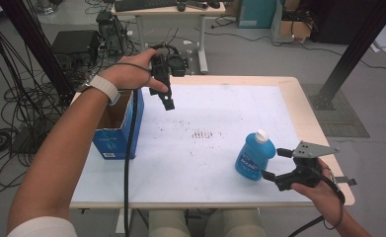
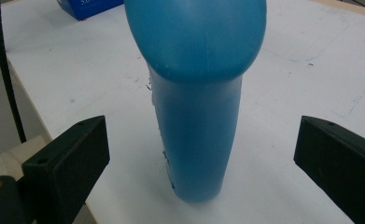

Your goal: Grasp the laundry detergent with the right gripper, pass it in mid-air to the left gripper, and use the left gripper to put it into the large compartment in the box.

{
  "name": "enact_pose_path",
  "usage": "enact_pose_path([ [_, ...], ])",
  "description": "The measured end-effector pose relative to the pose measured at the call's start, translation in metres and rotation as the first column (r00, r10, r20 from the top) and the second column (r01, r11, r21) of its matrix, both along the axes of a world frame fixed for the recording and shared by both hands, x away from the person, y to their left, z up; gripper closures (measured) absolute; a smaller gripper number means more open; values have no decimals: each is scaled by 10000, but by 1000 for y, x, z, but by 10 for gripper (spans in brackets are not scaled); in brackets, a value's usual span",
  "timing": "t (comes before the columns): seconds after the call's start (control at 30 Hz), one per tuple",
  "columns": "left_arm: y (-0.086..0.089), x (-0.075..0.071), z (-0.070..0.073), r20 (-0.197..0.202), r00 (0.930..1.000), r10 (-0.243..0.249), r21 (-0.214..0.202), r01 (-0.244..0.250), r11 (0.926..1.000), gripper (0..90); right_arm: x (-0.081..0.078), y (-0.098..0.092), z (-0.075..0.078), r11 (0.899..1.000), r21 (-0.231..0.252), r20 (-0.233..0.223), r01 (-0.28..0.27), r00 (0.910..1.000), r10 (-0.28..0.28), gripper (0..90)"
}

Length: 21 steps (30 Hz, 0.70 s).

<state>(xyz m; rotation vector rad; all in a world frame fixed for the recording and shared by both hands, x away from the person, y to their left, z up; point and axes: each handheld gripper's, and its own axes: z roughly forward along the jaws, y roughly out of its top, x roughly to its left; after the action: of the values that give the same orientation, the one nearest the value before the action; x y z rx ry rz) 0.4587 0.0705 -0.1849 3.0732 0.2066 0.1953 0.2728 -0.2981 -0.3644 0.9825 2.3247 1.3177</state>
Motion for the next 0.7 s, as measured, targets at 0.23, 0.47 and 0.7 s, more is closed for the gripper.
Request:
enact_pose_path([
  [0.23, 0, 1, 0, -80, 10000, -16, 67, 16, 10000, 110, 0, 1, -1, 10000, 12, -41, 63, 10000, -63, 29],
  [0.47, 0, 0, 0, -19, 9999, 139, -3, -139, 9999, 110, -2, 3, 0, 9996, 10, -377, 269, 9989, -269, 31],
  [0.7, 0, -1, -1, 13, 9998, 213, -22, -213, 9998, 110, -2, 2, 0, 9997, 26, -376, 253, 9990, -251, 32],
])
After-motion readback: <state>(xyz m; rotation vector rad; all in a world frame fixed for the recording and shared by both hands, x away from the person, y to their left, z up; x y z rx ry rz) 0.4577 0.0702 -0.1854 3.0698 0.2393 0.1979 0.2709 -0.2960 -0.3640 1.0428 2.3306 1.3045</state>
